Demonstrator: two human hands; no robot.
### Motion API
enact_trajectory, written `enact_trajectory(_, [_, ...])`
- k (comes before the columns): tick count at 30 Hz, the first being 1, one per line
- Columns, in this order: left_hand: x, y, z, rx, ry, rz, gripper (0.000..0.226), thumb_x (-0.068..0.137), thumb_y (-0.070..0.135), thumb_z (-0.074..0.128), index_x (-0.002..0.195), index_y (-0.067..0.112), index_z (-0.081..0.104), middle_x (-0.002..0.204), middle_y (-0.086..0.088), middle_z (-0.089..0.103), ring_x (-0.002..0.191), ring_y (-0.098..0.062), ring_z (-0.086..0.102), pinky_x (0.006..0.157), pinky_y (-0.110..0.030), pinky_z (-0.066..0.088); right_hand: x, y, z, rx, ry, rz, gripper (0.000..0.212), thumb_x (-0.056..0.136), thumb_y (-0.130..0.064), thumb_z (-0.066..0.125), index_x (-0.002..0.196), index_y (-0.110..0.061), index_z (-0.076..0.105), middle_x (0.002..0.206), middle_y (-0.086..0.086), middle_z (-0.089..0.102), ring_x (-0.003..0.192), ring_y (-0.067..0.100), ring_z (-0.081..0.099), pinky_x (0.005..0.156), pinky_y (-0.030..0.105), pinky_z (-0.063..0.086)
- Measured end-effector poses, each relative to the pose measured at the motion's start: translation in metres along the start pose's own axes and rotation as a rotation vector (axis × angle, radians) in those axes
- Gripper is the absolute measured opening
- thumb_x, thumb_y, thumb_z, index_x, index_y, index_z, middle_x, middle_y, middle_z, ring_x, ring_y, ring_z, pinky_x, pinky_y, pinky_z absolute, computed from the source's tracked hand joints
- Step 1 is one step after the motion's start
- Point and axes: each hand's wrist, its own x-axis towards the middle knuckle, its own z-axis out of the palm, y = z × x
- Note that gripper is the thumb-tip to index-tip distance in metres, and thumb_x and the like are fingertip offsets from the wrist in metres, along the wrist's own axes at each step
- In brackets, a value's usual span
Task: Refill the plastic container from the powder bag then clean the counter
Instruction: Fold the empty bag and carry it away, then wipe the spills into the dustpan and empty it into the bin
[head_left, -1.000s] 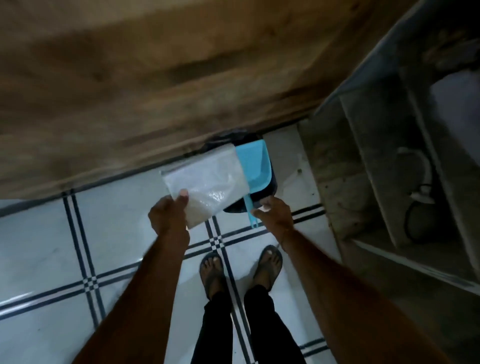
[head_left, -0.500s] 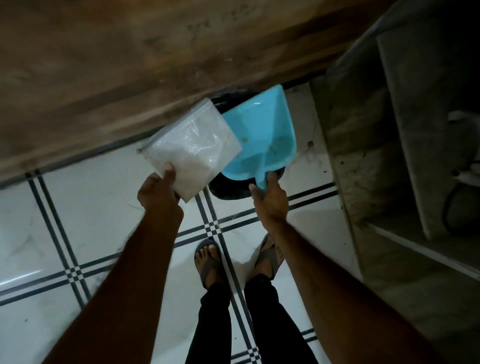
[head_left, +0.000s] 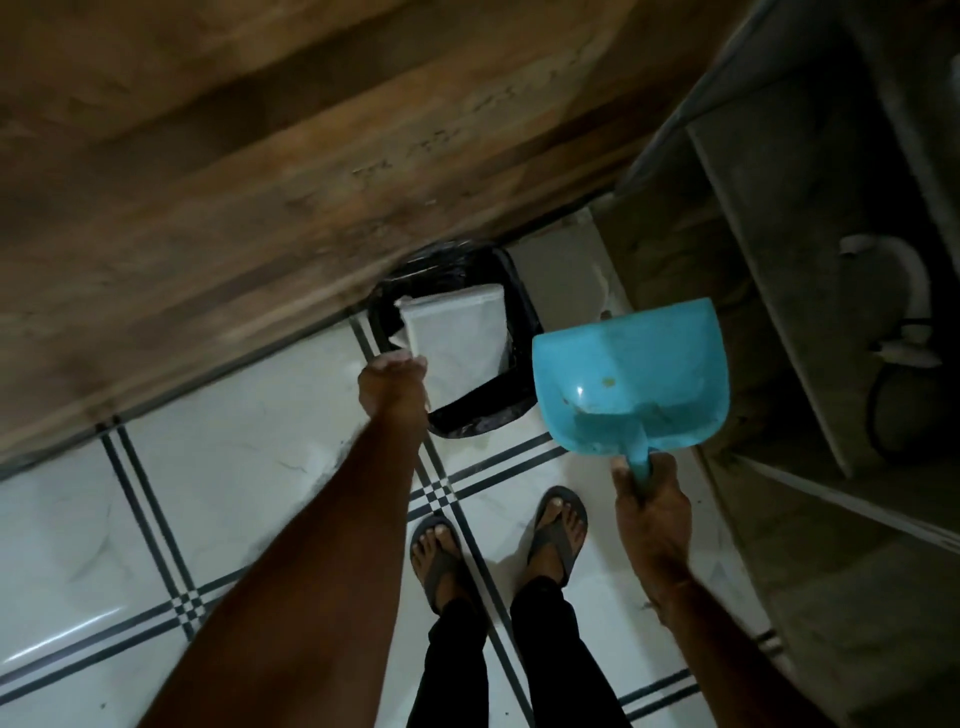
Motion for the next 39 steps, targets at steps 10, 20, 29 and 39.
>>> enact_trajectory(10, [-0.135,0.061,-0.048,0.737,-0.363,0.497,0.056,0.085,0.04,0.079,0.134,0.022,0.059,0.128,-0.005,0.07,0.118,-0.027,0.065,0.099,-0.038,0.052,-0.075,-0.037,-0.092,0.16,-0.125,0.185,0.028,0.1,-0.032,0.065,0.111,-0.006,0.065,0.093,0.002,0.063,0.087,0.022,0.057,0.078,0.03,0.04])
enact_trajectory(20, [-0.391,0.126,-0.079,0.914,-0.613,0.868,0.073,0.087,0.048,0.075,0.149,0.022,0.045,0.146,-0.008,0.057,0.133,-0.029,0.055,0.109,-0.046,0.045,-0.168,-0.057,-0.275,0.619,-0.131,0.399,0.055,0.084,-0.061,0.067,0.114,-0.015,0.07,0.077,-0.01,0.06,0.068,0.006,0.053,0.06,0.023,0.041])
enact_trajectory(29, [-0.535,0.162,-0.032,0.842,-0.64,1.293,0.075,0.088,0.053,0.072,0.148,0.016,0.045,0.14,-0.015,0.054,0.129,-0.034,0.052,0.105,-0.047,0.046,-0.187,-0.056,-0.367,0.76,-0.098,0.317,0.032,0.101,-0.04,0.064,0.111,-0.01,0.065,0.068,-0.006,0.056,0.051,0.002,0.047,0.043,0.016,0.037])
enact_trajectory(39, [-0.574,0.227,0.076,1.085,-0.538,1.666,0.071,0.095,0.054,0.061,0.147,0.01,0.042,0.149,-0.021,0.04,0.134,-0.04,0.041,0.105,-0.048,0.039,-0.183,-0.053,-0.388,0.737,-0.012,0.289,0.027,0.1,-0.041,0.065,0.107,-0.016,0.067,0.07,-0.014,0.058,0.045,-0.008,0.053,0.044,0.009,0.036])
